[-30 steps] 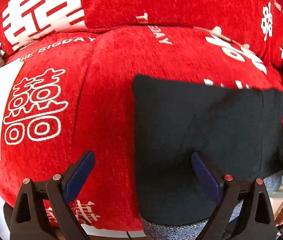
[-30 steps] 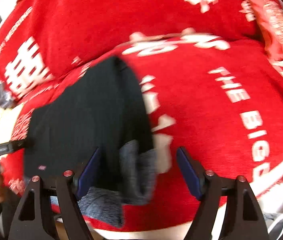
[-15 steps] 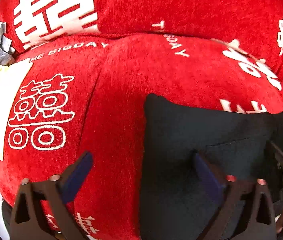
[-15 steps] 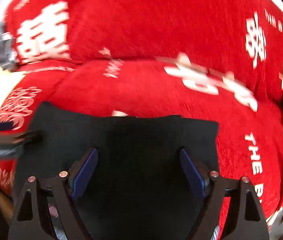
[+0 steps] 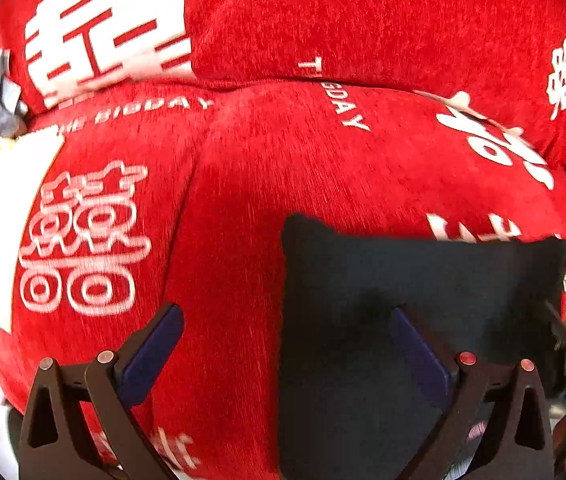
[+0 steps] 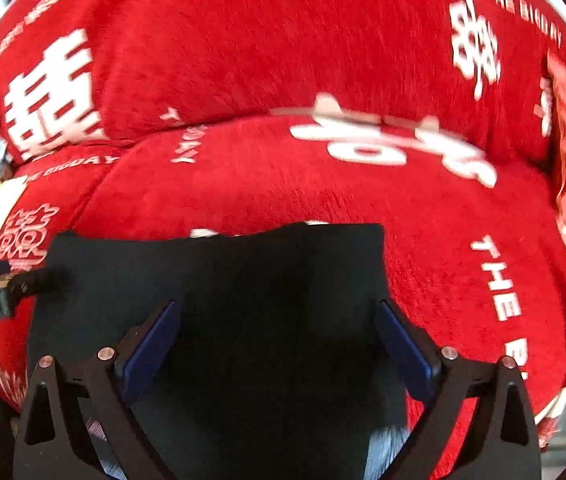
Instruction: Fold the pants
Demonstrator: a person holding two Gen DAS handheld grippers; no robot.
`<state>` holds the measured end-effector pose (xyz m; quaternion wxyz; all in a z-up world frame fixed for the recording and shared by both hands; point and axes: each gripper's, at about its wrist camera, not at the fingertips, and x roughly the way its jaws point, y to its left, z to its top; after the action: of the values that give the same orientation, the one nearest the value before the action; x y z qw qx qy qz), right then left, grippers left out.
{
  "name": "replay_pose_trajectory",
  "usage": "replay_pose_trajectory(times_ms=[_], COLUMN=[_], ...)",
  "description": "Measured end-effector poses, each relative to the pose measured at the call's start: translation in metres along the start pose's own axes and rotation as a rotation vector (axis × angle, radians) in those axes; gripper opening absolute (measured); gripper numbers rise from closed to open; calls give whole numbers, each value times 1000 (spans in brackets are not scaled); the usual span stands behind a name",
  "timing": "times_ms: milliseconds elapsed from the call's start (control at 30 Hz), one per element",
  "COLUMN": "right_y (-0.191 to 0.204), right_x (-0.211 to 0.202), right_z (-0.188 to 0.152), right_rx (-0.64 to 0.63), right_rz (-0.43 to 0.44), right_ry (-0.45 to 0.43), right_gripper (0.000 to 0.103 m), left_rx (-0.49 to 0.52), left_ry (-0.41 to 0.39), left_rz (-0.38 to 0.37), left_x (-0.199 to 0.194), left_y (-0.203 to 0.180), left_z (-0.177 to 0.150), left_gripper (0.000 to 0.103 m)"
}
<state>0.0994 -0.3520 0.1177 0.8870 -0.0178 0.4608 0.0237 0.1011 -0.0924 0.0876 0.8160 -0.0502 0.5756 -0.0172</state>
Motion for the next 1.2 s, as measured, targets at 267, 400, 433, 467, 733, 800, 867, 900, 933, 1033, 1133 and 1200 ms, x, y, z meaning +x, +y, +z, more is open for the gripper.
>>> replay_pose_trajectory(times_ms=[267, 400, 433, 467, 733, 800, 867, 900, 933, 1033, 1133, 1200], right_y=[41, 34, 31, 28, 15, 30, 53, 62, 71, 74, 61, 55], right_x=[-9, -18, -19, -20, -39, -43, -40, -37, -31, -13, -15, -18], right_z=[-53, -70, -74, -77, -82, -88, -92, -93, -94, -101, -103, -103], right_rx=[-137, -134, -145, -151, -77, -116, -180, -205, -230, -227, -180, -187], right_rz=[-21, -39, -63, -71, -100, -71, -33, -26, -30, -8, 45, 16], right_ry=[41, 7, 9, 13, 28, -2, -13, -7, 6, 53, 37, 38], right_gripper=[99, 102, 102, 102, 102, 102, 102, 102, 102, 102, 102, 102], left_rx=[101, 104, 106, 105, 76, 109, 154, 168, 178, 152, 141, 133], left_ry=[-57, -59, -60, -59, -66, -86, -91, -87, -74, -38, -28, -21], left_rz=[13, -20, -14, -9, -66, -99, -100, -88, -69, -86, -98, -107], left_x=[-5, -9, -9, -8, -26, -33, -32, -28, -21, -7, -7, -9], left_y=[6, 20, 24, 26, 36, 24, 10, 4, 0, 3, 13, 19], left_z=[-57, -67, -71, -73, -89, -88, -86, -86, -86, -86, -85, -85], left_gripper=[103, 103, 103, 103, 103, 103, 103, 103, 103, 103, 103, 103])
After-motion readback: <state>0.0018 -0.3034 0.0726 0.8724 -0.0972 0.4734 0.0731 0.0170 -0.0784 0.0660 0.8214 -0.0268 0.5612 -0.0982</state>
